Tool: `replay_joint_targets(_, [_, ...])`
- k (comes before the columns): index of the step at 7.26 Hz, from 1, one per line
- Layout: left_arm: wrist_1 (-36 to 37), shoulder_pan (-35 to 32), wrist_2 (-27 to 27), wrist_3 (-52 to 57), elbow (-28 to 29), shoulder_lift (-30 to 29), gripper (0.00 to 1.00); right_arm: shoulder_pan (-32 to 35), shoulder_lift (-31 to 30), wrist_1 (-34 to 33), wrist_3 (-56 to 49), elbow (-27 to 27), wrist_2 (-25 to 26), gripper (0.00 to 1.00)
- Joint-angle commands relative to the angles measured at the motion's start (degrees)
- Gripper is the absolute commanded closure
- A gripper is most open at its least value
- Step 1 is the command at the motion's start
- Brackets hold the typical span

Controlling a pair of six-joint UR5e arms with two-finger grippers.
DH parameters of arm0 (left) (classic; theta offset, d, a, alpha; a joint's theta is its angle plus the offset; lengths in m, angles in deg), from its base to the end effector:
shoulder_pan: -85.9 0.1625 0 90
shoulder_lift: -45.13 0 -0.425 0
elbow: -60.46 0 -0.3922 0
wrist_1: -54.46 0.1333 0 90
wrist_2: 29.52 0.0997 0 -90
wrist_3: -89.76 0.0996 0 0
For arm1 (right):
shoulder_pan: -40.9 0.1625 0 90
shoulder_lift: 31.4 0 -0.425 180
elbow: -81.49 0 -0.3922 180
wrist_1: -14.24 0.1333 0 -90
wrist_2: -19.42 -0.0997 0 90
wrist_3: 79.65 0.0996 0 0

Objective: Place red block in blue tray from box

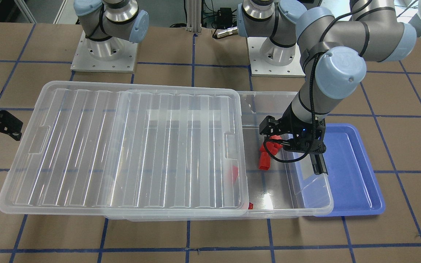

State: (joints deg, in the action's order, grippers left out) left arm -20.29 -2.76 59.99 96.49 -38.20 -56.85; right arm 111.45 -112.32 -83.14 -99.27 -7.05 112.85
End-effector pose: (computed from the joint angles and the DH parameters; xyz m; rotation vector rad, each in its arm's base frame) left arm -0.1214 -0.5481 0.3315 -0.1462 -3.1196 -0.1457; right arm -0.0648 -0.5658 0.4303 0.0048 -3.0864 -0.0370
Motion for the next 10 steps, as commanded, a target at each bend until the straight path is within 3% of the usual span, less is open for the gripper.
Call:
replay_joint_targets(1, [3.5, -0.2, 0.0, -0.9, -2.3, -1.4, 0.00, 1.1, -4.0, 2.4, 2.0, -0.1, -0.1, 0.00])
replay_joint_targets(2, [8.4, -0.1, -0.2, -0.8, -2.5, -2.5, 0.00, 1.3, -3.9, 2.5, 2.0, -0.2, 0.1, 0.00])
replay_joint_targets(6, [10.2, 0.0, -0.1, -0.5, -7.9, -3.8, 0.00, 1.4, -4.0, 3.6, 2.0, -0.8, 0.2, 0.00])
replay_joint_targets(10, [15.9, 0.1, -0.2, -0.1, -8.5, -8.1, 0.00, 1.4, -3.2, 6.7, 1.4, -1.1, 0.6, 0.00])
